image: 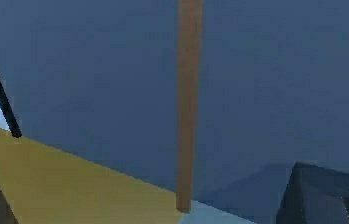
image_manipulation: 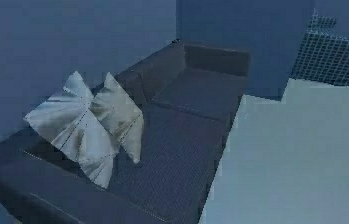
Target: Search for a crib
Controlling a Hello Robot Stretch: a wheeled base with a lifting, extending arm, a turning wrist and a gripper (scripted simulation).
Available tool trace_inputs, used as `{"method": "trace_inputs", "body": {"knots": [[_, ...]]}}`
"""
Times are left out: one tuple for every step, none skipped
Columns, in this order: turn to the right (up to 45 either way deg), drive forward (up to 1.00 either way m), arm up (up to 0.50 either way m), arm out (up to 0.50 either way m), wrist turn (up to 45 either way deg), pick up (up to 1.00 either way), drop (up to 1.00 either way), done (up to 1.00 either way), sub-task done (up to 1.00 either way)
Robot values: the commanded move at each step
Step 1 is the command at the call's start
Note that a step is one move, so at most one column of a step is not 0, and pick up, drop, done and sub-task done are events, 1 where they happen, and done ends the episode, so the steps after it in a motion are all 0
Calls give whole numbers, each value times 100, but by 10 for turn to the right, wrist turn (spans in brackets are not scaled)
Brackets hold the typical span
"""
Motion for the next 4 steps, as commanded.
{"method": "trace_inputs", "body": {"knots": [[0,30,0,0,0,0,0,0,0],[150,0,0,0,0,0,0,0,0],[0,15,0,0,0,0,0,0,0],[-450,0,0,0,0,0,0,0,0]]}}
